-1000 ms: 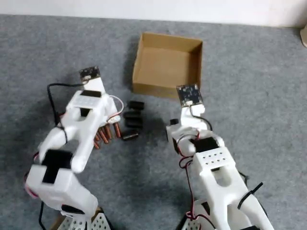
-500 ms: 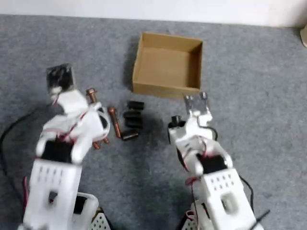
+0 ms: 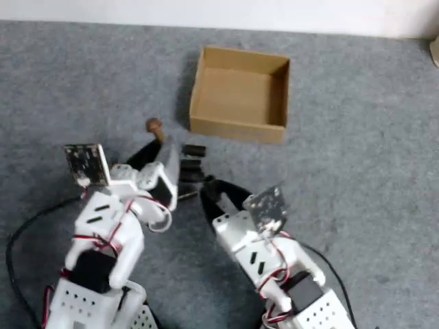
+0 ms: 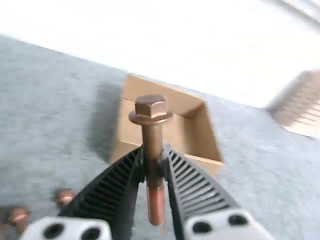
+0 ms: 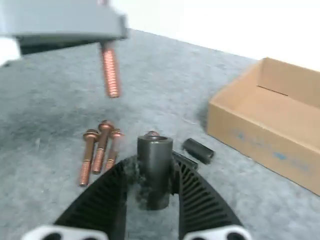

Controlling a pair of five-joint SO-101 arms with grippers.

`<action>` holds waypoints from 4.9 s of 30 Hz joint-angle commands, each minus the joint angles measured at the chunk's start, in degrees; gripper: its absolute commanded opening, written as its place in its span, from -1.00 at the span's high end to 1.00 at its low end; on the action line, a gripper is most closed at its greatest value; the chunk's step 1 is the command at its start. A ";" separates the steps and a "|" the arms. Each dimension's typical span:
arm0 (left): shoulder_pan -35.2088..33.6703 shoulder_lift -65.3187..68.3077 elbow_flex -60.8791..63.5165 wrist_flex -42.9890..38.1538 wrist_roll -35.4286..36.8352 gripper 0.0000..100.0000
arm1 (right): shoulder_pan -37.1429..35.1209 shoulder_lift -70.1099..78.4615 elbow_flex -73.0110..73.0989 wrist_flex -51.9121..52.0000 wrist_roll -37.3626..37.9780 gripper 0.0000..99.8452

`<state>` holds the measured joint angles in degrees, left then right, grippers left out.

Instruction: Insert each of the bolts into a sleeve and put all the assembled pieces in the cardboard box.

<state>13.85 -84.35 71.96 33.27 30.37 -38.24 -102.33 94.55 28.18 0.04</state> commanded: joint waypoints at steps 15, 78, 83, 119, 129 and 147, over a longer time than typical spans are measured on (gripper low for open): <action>7.25 -8.40 4.35 -3.16 1.05 0.99 | -1.63 0.22 2.68 -5.67 3.08 0.99; 12.53 -8.48 13.67 0.70 7.65 0.04 | 2.77 0.22 4.88 -5.76 6.77 0.99; 12.44 -8.48 11.74 0.70 9.76 0.17 | 2.86 0.22 4.88 -5.76 6.77 0.99; -9.71 -7.87 14.29 -1.32 -3.16 0.99 | 15.60 6.11 -8.22 3.65 6.77 0.99; -9.80 -7.87 14.20 1.49 -3.52 0.99 | 18.95 51.03 -45.76 1.80 10.81 0.99; -9.80 -7.87 14.37 1.49 -3.60 0.99 | 31.34 134.37 -130.77 24.40 10.73 0.99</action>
<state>4.79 -92.26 86.55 34.77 27.21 -8.18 26.29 -21.32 49.80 10.15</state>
